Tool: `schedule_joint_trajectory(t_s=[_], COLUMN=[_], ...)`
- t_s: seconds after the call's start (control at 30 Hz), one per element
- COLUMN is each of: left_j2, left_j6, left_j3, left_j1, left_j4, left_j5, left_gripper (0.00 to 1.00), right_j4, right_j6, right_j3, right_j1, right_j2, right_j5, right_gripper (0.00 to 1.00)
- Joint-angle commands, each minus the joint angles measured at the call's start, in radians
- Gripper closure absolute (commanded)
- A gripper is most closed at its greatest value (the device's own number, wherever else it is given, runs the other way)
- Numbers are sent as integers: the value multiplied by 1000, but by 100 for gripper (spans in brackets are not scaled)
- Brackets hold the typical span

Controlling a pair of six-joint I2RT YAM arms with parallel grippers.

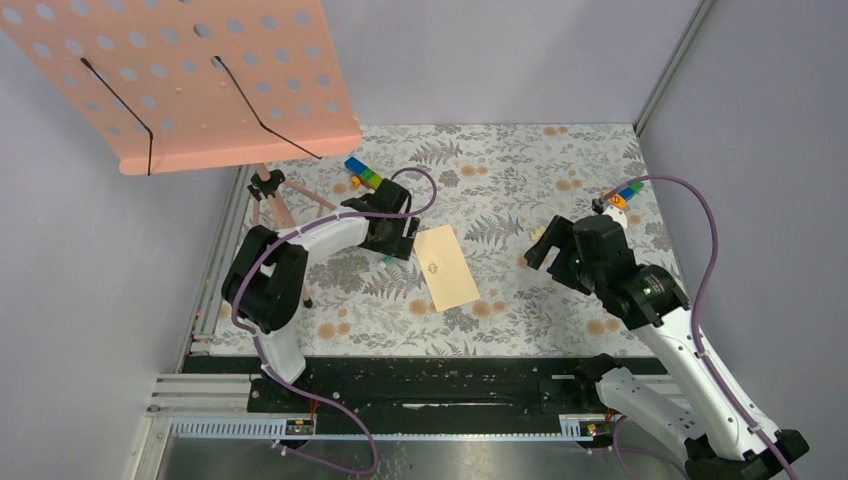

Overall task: Place the letter into the envelope and seal it
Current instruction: Reset both arms

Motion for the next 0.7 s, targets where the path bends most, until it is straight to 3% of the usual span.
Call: schedule_joint_trajectory(t_s=[0.0,0.13,0.4,0.67], left_j2=[-89,-173,-356,-494], left_j6=[-2,-19,-88,-197], left_j3=[53,68,13,-64], left_j1=[0,-10,-83,-98], left_j4=[-35,-111,-175,-163], left_j5=[-19,24,100,115], left_gripper=[23,23,20,19], right_j4=[-13,-56,-172,-177], right_j6=[-32,-64,-49,-41], right_j3=[53,99,160,126], right_j1=[-5,-5,-5,-5], right_j2=[1,17,76,70], right_j5=[54,114,256,253], right_gripper=[8,1,0,0])
